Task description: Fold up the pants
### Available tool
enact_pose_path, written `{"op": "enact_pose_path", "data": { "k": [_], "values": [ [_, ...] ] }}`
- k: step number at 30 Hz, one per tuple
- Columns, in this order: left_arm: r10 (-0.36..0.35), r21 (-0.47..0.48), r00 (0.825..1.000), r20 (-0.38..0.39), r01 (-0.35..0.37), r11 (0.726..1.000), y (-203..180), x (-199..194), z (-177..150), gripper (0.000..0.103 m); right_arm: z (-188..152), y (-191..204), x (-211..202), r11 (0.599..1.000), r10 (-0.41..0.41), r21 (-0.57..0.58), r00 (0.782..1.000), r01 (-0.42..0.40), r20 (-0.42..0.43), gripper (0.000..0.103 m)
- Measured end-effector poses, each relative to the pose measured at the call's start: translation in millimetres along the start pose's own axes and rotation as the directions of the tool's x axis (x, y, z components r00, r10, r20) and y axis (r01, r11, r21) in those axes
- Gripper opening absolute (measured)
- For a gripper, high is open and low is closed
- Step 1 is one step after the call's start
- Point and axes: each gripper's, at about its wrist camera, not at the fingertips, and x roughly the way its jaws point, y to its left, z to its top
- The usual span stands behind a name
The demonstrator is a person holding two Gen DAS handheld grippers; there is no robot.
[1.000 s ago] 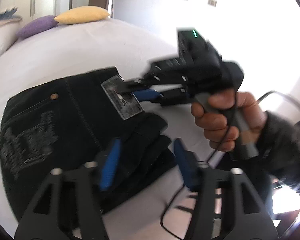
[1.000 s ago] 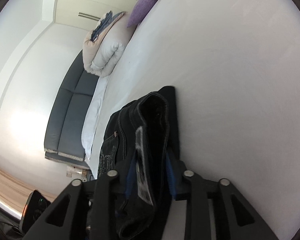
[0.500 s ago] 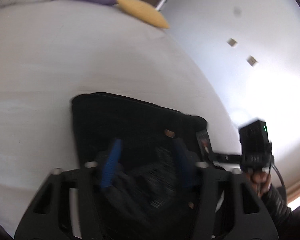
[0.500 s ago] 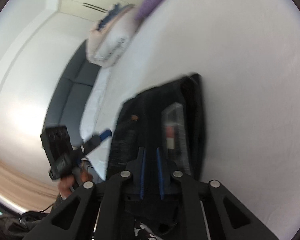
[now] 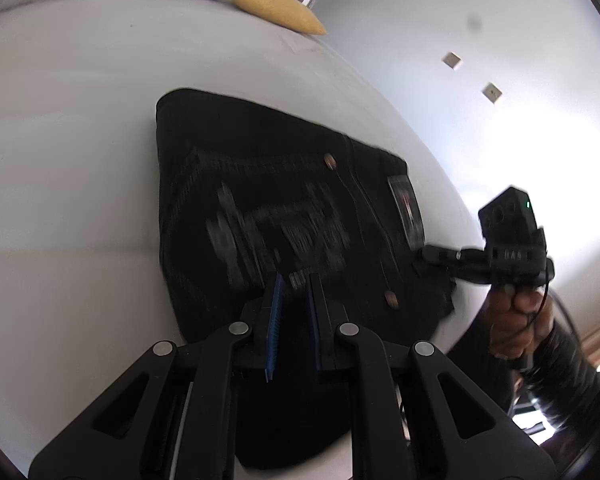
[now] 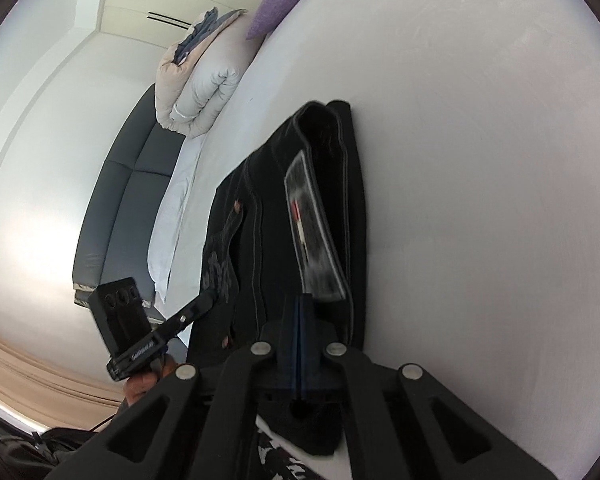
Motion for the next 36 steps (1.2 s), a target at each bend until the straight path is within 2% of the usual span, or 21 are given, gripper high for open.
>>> {"op": "enact_pose_path", "data": {
  "k": [4, 9, 11, 13, 15, 17, 18, 20, 23, 24, 25, 27, 31, 34, 36],
  "values": [
    [-0.01, 0.029, 1.0, 0.021, 0.009, 1.0, -7, -14, -28, 0.011, -20, 0, -15, 1.0, 0.007, 0.005, 0.999, -0.007, 0.031, 0.0],
    [-0.077, -0.046, 0.995, 0.06, 0.08, 0.996, 4, -26, -49, 0.011, -37, 2, -34, 1.0, -0.001, 0.001, 0.998, 0.001, 0.062, 0.001],
    [-0.089, -0.062, 0.995, 0.053, 0.093, 0.994, 5, -23, -55, 0.012, -37, 3, -41, 1.0, -0.029, -0.002, 0.997, 0.029, 0.073, 0.017],
    [-0.088, -0.075, 0.995, 0.042, 0.091, 0.993, 12, -27, -58, 0.012, -32, 5, -49, 0.999, -0.044, -0.006, 0.995, 0.045, 0.095, 0.019],
    [-0.074, -0.079, 0.996, 0.055, 0.078, 0.994, 17, -33, -54, 0.012, -23, 7, -53, 0.999, -0.04, 0.003, 0.992, 0.04, 0.118, 0.03],
    [-0.062, -0.091, 0.995, 0.084, 0.069, 0.993, 26, -40, -42, 0.012, -9, 8, -55, 1.0, -0.023, 0.018, 0.988, 0.021, 0.15, 0.061],
    [-0.041, -0.104, 0.994, 0.097, 0.051, 0.993, 32, -41, -32, 0.012, -4, 7, -56, 1.0, -0.021, 0.024, 0.986, 0.017, 0.164, 0.067],
    [-0.037, -0.137, 0.994, 0.106, 0.051, 0.989, 46, -39, -12, 0.013, 11, 6, -51, 1.0, -0.012, 0.028, 0.986, 0.008, 0.165, 0.07],
    [-0.081, -0.205, 0.992, 0.101, 0.101, 0.974, 65, -28, 17, 0.015, 26, 0, -35, 0.999, -0.023, 0.052, 0.992, 0.017, 0.121, 0.07],
    [-0.089, -0.22, 0.992, 0.088, 0.106, 0.97, 71, -21, 25, 0.025, 31, -2, -28, 0.998, -0.019, 0.062, 0.995, 0.013, 0.098, 0.07],
    [-0.085, -0.23, 0.994, 0.073, 0.1, 0.968, 75, -14, 33, 0.05, 35, -3, -20, 0.998, -0.015, 0.064, 0.997, 0.01, 0.078, 0.07],
    [-0.079, -0.245, 0.994, 0.077, 0.095, 0.965, 81, -7, 43, 0.084, 40, -6, -7, 0.997, -0.044, 0.068, 0.998, 0.041, 0.04, 0.07],
    [-0.135, -0.283, 0.99, 0.032, 0.138, 0.949, 94, 13, 53, 0.084, 51, -6, 7, 0.997, -0.045, 0.069, 0.999, 0.044, 0.013, 0.069],
    [-0.134, -0.29, 0.991, -0.017, 0.123, 0.949, 91, 36, 62, 0.084, 55, -3, 19, 0.998, -0.05, 0.047, 0.999, 0.05, -0.018, 0.068],
    [-0.137, -0.294, 0.99, -0.024, 0.124, 0.948, 94, 42, 68, 0.084, 57, 0, 29, 0.997, -0.073, 0.03, 0.996, 0.075, -0.043, 0.061]
  ]
}}
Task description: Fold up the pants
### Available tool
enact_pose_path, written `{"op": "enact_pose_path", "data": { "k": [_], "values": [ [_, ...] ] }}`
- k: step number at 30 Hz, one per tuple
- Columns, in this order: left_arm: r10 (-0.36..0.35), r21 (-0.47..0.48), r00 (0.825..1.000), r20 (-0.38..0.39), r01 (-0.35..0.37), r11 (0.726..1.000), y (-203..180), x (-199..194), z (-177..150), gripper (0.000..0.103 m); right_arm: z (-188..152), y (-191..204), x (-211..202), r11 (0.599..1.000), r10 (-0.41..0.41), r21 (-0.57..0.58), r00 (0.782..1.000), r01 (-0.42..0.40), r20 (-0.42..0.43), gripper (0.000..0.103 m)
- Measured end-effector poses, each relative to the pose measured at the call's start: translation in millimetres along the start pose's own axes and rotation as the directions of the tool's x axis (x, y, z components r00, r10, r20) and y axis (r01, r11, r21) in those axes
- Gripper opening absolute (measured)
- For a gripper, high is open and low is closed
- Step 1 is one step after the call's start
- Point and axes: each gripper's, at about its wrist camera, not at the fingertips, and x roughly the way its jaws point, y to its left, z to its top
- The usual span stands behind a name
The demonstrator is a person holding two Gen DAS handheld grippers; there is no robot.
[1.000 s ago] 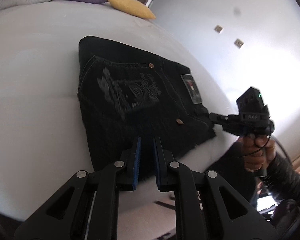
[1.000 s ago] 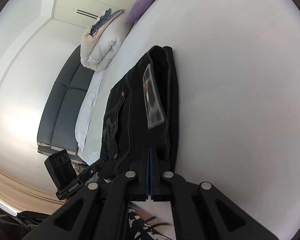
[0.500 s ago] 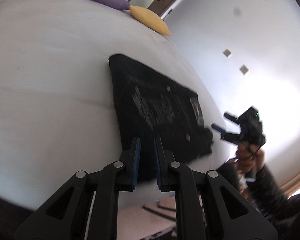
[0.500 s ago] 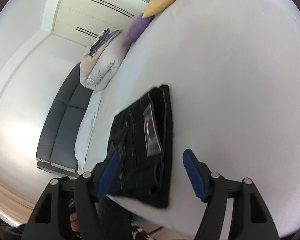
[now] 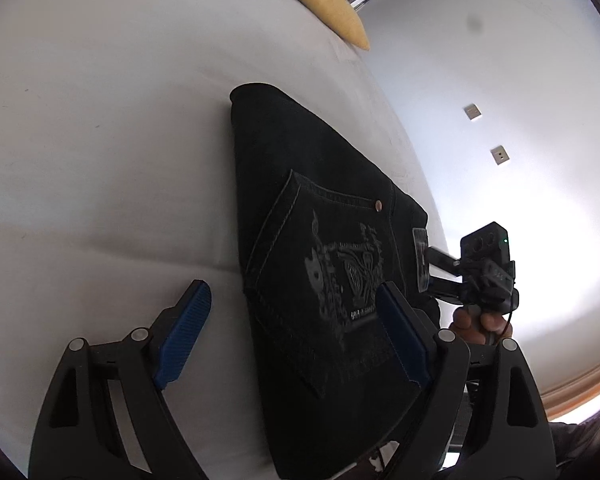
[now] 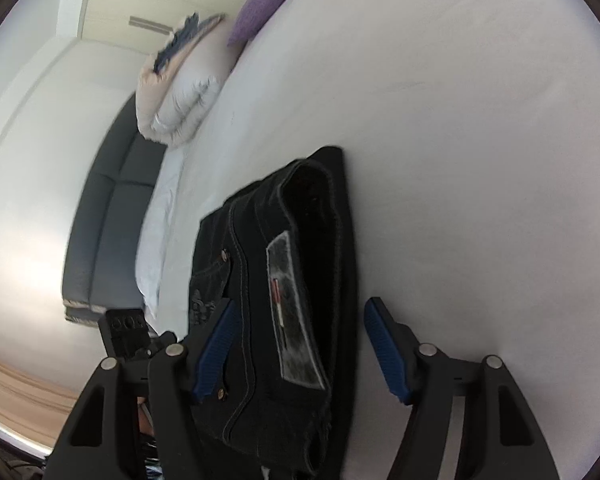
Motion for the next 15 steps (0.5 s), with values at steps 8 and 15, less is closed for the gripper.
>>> {"op": "enact_pose_path", "data": {
  "k": [8, 15],
  "values": [
    [0.103, 0.053, 0.988, -0.116, -0.098, 0.994, -10, 32, 28, 0.046, 5, -4, 15, 0.999, -0.019, 0.035, 1.0, 0.02, -0.011, 0.034],
    [0.17, 0.1, 0.98, -0.098, -0.161, 0.982, -31, 40, 32, 0.028, -2, 17, 15, 0.992, -0.113, -0.062, 0.994, 0.113, 0.013, 0.023]
  ]
}}
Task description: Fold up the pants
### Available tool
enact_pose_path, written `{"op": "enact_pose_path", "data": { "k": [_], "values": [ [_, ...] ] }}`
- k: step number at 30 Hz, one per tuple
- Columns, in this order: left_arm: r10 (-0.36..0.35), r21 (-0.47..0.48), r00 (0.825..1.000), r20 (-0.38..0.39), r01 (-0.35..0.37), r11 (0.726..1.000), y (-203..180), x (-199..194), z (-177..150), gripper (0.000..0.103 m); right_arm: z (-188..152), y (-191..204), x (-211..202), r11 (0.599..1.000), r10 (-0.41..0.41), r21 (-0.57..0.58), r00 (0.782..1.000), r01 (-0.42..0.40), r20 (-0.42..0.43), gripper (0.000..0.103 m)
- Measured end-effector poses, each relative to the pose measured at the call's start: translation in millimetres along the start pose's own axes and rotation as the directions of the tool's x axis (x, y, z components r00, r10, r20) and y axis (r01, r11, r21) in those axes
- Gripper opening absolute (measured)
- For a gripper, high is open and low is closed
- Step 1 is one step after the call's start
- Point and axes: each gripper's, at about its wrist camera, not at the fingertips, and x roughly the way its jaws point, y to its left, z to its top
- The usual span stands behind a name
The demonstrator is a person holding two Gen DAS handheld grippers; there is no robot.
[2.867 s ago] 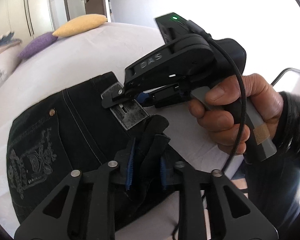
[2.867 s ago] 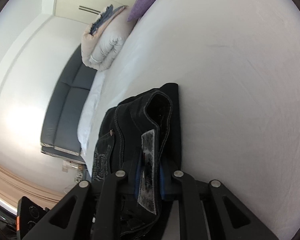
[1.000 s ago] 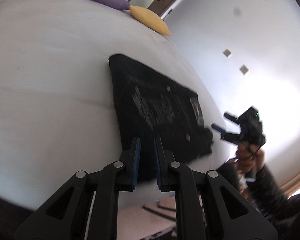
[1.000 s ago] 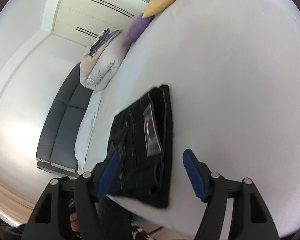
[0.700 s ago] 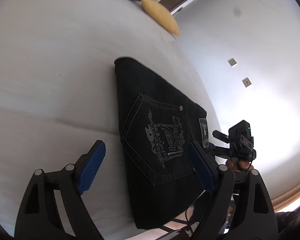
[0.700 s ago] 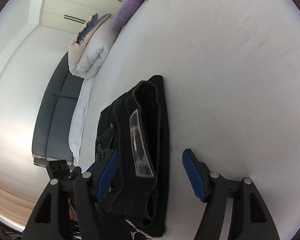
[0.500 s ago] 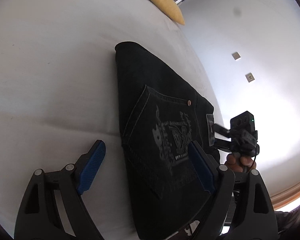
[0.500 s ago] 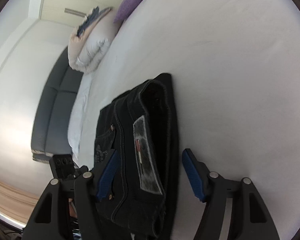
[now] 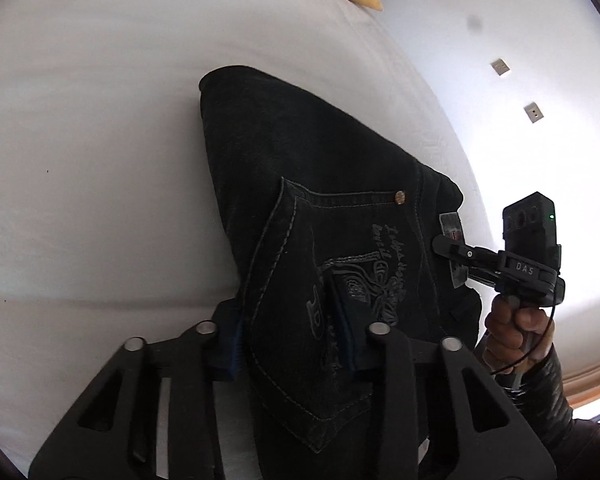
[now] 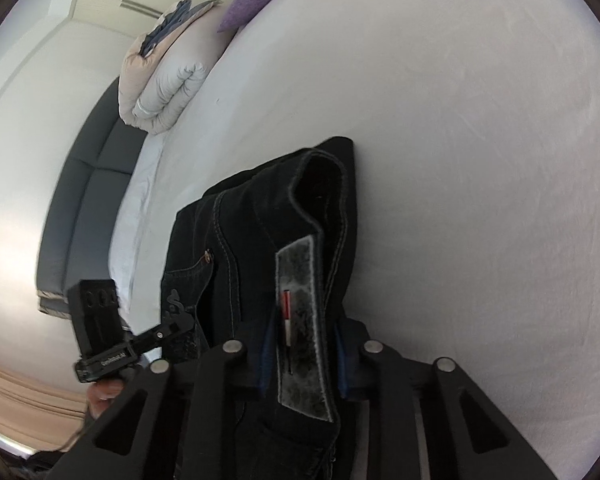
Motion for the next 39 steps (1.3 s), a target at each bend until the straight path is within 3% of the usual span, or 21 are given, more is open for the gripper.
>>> {"op": "enact_pose_path", "data": {
  "k": [4, 11, 18, 25, 30, 33, 37, 39],
  "values": [
    [-0.001, 0.013, 1.0, 0.024, 0.0, 1.0, -17, -8, 2, 0.019, -3, 17, -9, 0.996, -0.05, -0.071, 0.998, 0.052, 0.029, 0.019],
    [-0.011, 0.075, 0.997, 0.08, 0.005, 0.997, -41, -29, 19, 0.017, 4, 40, -31, 0.989, -0.042, -0.137, 0.996, 0.053, 0.083, 0.017],
    [-0.001, 0.165, 0.992, 0.124, -0.02, 0.986, -52, -29, 37, 0.017, 51, 40, -59, 0.985, -0.043, -0.162, 0.988, 0.067, 0.145, 0.017],
    [-0.021, 0.114, 0.996, 0.084, 0.011, 0.993, -35, 26, 103, 0.017, 118, 2, -57, 0.991, -0.051, -0.112, 0.985, 0.07, 0.162, 0.016],
    [0.027, 0.12, 0.999, 0.046, -0.033, 0.992, -29, 71, 115, 0.017, 143, -32, -39, 0.992, -0.094, -0.072, 0.987, 0.103, 0.128, 0.017],
    [0.028, 0.12, 0.999, 0.046, -0.034, 0.992, -22, 83, 110, 0.021, 145, -48, -32, 0.995, -0.079, -0.053, 0.99, 0.085, 0.115, 0.019],
    [0.049, 0.116, 0.997, 0.061, -0.056, 0.992, -13, 88, 105, 0.034, 140, -65, -28, 0.998, -0.064, -0.02, 0.99, 0.067, 0.124, 0.035],
    [0.075, 0.128, 0.994, 0.082, -0.085, 0.988, -16, 87, 102, 0.041, 135, -70, -30, 0.999, -0.036, 0.001, 0.989, 0.036, 0.146, 0.036]
  ]
}}
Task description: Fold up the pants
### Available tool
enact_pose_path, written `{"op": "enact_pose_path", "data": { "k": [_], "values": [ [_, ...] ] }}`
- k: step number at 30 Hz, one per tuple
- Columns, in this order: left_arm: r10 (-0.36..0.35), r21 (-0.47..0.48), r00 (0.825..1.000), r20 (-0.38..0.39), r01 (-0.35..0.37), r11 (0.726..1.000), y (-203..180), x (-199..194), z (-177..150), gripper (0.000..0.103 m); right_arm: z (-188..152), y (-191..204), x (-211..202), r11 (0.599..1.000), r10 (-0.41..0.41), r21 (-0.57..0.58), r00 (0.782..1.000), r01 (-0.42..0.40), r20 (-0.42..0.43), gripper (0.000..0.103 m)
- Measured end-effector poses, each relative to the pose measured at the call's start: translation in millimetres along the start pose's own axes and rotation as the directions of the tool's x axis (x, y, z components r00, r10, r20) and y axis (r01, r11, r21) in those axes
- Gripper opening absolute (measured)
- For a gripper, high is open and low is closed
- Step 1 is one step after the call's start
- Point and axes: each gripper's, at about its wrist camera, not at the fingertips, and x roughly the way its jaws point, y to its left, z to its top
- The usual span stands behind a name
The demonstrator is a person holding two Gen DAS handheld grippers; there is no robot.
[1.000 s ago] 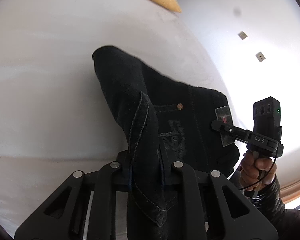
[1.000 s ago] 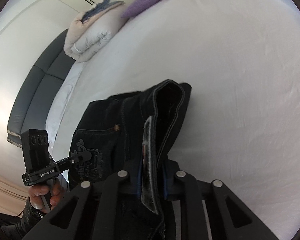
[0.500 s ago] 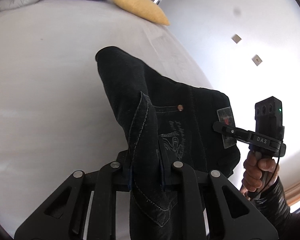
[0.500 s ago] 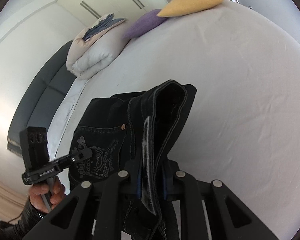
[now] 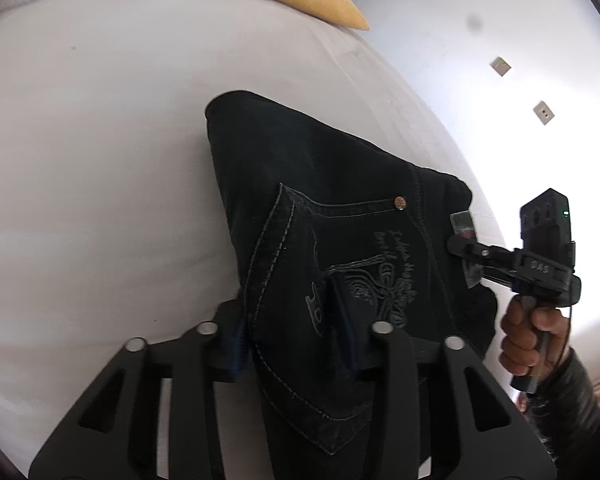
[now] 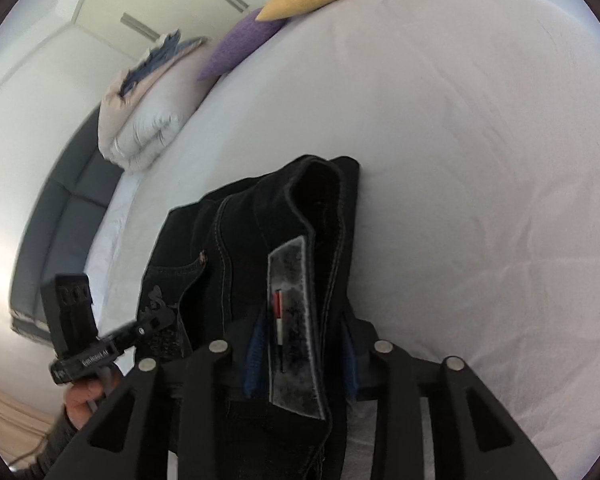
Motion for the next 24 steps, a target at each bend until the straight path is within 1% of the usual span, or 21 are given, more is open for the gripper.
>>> {"op": "enact_pose_path", "data": {
  "k": [1, 3, 4, 5, 6, 7, 8, 9, 10, 11, 12, 13, 14, 16, 18, 20, 21, 22, 23, 24],
  "values": [
    [0.02, 0.011, 1.0, 0.009, -0.02, 1.0, 0, -2, -2, 0.044, -1, 0, -1, 1.0, -0.002, 0.006, 1.0, 0.002, 0.009, 0.038],
    [0.047, 0.03, 0.999, 0.026, -0.048, 0.998, 2, -9, -7, 0.045, -4, 4, -5, 1.0, -0.021, 0.008, 0.999, 0.021, 0.026, 0.042],
    [0.071, 0.038, 0.997, 0.039, -0.073, 0.997, -4, -9, -2, 0.046, -8, 6, -11, 0.999, -0.042, 0.008, 0.998, 0.042, 0.04, 0.045],
    [0.099, 0.045, 0.993, 0.057, -0.101, 0.994, -1, -15, -6, 0.046, -12, 9, -16, 0.998, -0.056, 0.008, 0.997, 0.056, 0.051, 0.048],
    [0.121, 0.047, 0.99, 0.08, -0.125, 0.991, -11, -21, -7, 0.046, -15, 14, -22, 0.997, -0.075, 0.005, 0.995, 0.075, 0.068, 0.049],
    [0.143, 0.048, 0.984, 0.111, -0.149, 0.988, -18, -31, -11, 0.05, -21, 19, -30, 0.995, -0.096, -0.003, 0.991, 0.096, 0.089, 0.05],
    [0.177, 0.053, 0.972, 0.153, -0.187, 0.981, -23, -44, -17, 0.055, -28, 24, -38, 0.993, -0.114, -0.01, 0.987, 0.116, 0.11, 0.053],
    [0.207, 0.061, 0.96, 0.189, -0.222, 0.973, -30, -54, -22, 0.065, -35, 29, -47, 0.991, -0.132, -0.019, 0.982, 0.136, 0.133, 0.055],
    [0.25, 0.075, 0.936, 0.246, -0.276, 0.958, -38, -69, -34, 0.074, -45, 36, -57, 0.986, -0.154, -0.032, 0.975, 0.161, 0.163, 0.06],
    [0.291, 0.09, 0.907, 0.303, -0.331, 0.939, -47, -81, -44, 0.078, -55, 45, -67, 0.981, -0.178, -0.045, 0.964, 0.19, 0.195, 0.062],
    [0.329, 0.105, 0.87, 0.368, -0.39, 0.915, -58, -94, -55, 0.088, -63, 52, -74, 0.976, -0.194, -0.054, 0.957, 0.21, 0.217, 0.063],
    [0.357, 0.116, 0.829, 0.43, -0.444, 0.889, -70, -107, -68, 0.098, -74, 61, -82, 0.969, -0.215, -0.07, 0.946, 0.238, 0.241, 0.066],
    [0.371, 0.13, 0.79, 0.488, -0.486, 0.864, -83, -120, -82, 0.101, -85, 71, -90, 0.961, -0.236, -0.082, 0.935, 0.266, 0.264, 0.069],
    [0.373, 0.157, 0.74, 0.56, -0.536, 0.829, -105, -141, -103, 0.103, -106, 86, -104, 0.948, -0.264, -0.094, 0.915, 0.305, 0.305, 0.073],
    [0.38, 0.18, 0.713, 0.59, -0.574, 0.798, -126, -156, -122, 0.103, -129, 101, -120, 0.939, -0.273, -0.104, 0.897, 0.326, 0.346, 0.076],
    [0.399, 0.154, 0.665, 0.632, -0.612, 0.776, -145, -174, -140, 0.103, -145, 112, -135, 0.929, -0.293, -0.101, 0.875, 0.356, 0.385, 0.083],
    [0.405, 0.135, 0.636, 0.657, -0.628, 0.767, -154, -184, -150, 0.103, -153, 118, -144, 0.922, -0.304, -0.097, 0.859, 0.374, 0.412, 0.085],
    [0.414, 0.115, 0.604, 0.682, -0.647, 0.754, -163, -193, -161, 0.103, -161, 126, -154, 0.913, -0.319, -0.091, 0.837, 0.397, 0.445, 0.09],
    [0.428, 0.096, 0.578, 0.695, -0.664, 0.742, -172, -202, -172, 0.103, -169, 133, -164, 0.903, -0.332, -0.086, 0.812, 0.421, 0.48, 0.097],
    [0.437, 0.085, 0.571, 0.695, -0.669, 0.738, -178, -211, -182, 0.103, -176, 138, -173, 0.896, -0.341, -0.082, 0.792, 0.437, 0.506, 0.1]
  ]
}}
